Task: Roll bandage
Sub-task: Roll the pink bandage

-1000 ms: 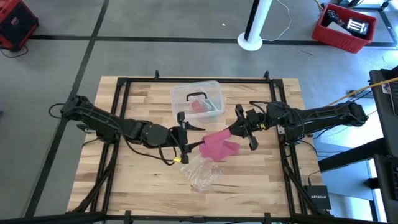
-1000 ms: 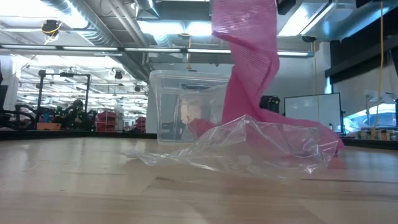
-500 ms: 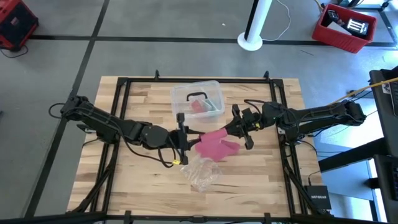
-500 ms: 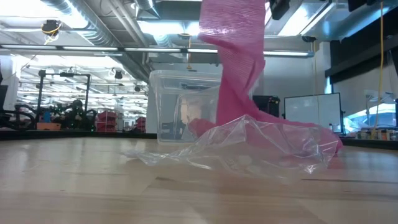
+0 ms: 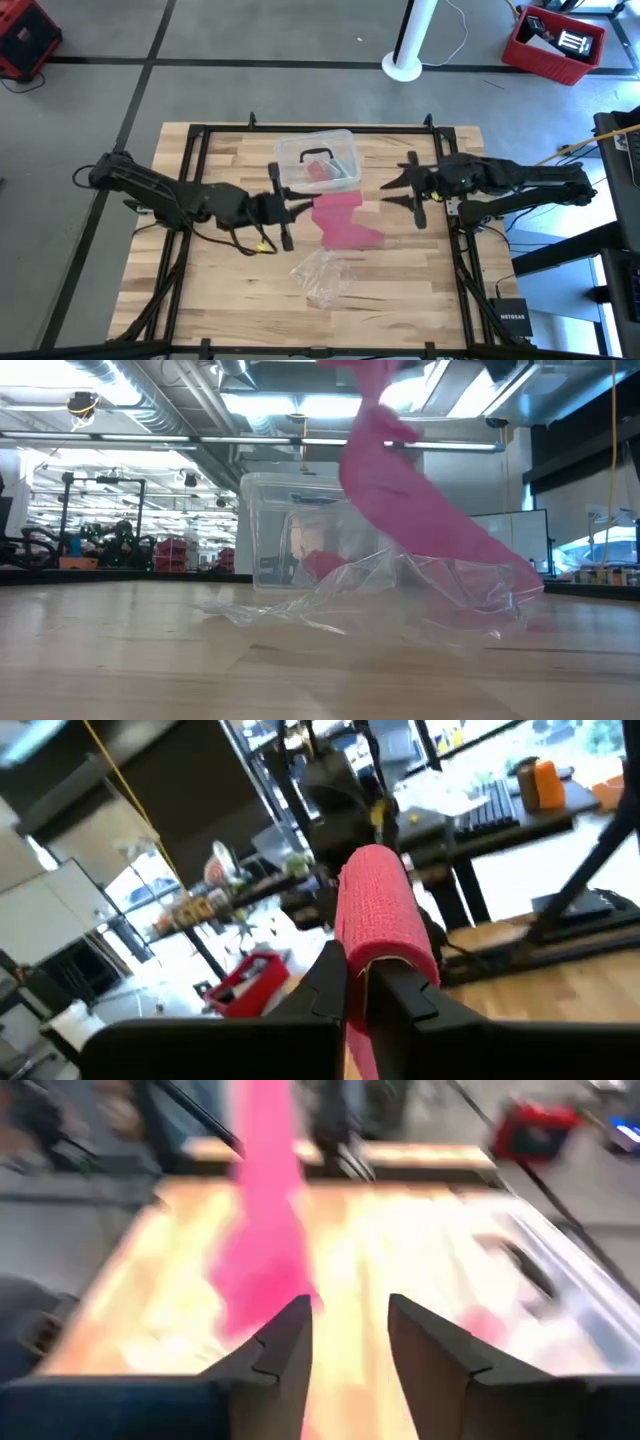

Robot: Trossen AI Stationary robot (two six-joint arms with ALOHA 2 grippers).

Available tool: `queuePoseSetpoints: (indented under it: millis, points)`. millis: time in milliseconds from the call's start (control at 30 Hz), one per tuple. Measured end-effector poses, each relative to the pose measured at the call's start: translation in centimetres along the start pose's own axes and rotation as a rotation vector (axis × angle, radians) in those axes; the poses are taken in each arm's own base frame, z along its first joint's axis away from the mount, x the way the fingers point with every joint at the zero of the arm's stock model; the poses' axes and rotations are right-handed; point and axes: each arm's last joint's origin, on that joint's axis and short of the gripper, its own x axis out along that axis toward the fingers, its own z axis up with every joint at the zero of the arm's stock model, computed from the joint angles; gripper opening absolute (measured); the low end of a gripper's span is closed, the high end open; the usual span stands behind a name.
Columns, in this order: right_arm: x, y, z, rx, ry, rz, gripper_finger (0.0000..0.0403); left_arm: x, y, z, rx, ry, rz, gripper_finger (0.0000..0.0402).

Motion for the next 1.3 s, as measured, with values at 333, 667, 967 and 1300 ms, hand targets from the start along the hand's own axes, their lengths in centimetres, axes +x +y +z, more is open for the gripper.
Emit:
queuePoseSetpoints:
  millis: [333,667,967,1300]
  points:
    - [3.7,0.5,-4.7,0.001,0.028,0.085,0.0143,-0.1,3.3,2.4,0.006,-0.150,0.147,0.0009]
    - [8.0,0.5,-9.0,0.134,-0.102,0.017,0.0137,-0.1,4.5,3.3,0.017,-0.187,0.199,0.0012]
    - [9.4,0.8,-8.3,0.248,-0.184,0.120,0.0234,0.0,4.6,3.2,0.043,-0.177,0.202,0.0014]
    - [10.8,1.6,-8.4,0.386,-0.210,0.152,0.0252,0.0,4.6,3.2,0.039,-0.178,0.202,0.0012]
